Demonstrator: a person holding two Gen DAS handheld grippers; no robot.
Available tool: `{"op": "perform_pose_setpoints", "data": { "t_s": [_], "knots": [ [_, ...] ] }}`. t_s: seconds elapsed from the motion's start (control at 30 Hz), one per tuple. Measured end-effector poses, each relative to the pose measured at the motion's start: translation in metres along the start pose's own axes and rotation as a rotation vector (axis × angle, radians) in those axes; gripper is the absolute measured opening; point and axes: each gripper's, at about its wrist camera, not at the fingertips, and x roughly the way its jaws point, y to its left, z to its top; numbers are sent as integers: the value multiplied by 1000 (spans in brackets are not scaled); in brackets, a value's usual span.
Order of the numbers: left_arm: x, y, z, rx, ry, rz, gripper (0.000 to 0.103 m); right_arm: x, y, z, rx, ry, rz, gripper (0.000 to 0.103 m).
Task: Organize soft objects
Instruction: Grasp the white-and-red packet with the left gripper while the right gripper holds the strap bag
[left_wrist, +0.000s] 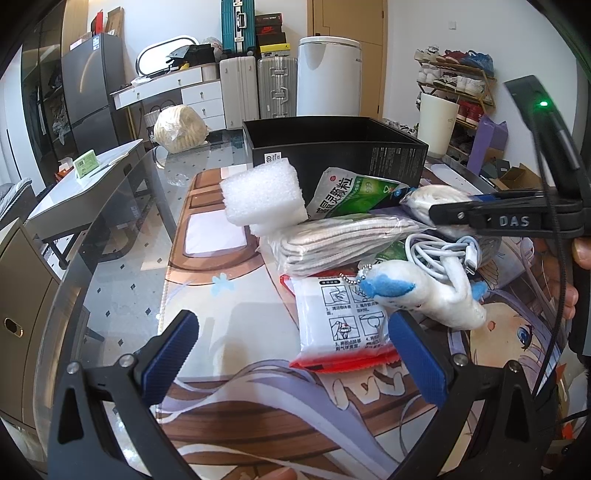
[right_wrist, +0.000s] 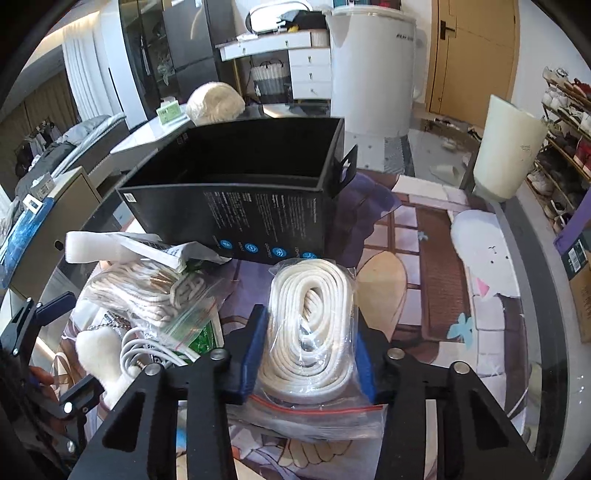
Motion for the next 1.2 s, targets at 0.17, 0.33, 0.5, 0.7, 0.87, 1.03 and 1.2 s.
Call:
{"op": "perform_pose_setpoints", "data": {
  "t_s": [0.17,0.33,0.5,0.7,0.87,1.03,1.2],
  "knots": [
    [0,-1,0,-1,1,0,103,-23,-8,-8,22,-86,21,39],
    [2,-1,-1,5,4,0,103,-44,-10,-18,33,-159,77,39],
    [2,-1,-1,1,13,-31,93,-51,-6,-19,23,-179,94,40],
    [-5,-1,-5,4,4,-148,48,-54,1,-20,5,-186,116,40],
    [-12,5,-9,-19,-13,-166,42,-56,4,-20,-7,-190,119,40],
    [-23,16,-14,-48,-34,-163,42,-57,6,-19,-15,-201,122,40],
    [-37,24,-15,-62,-68,-155,42,-62,10,-18,-28,-218,133,40]
  ]
}}
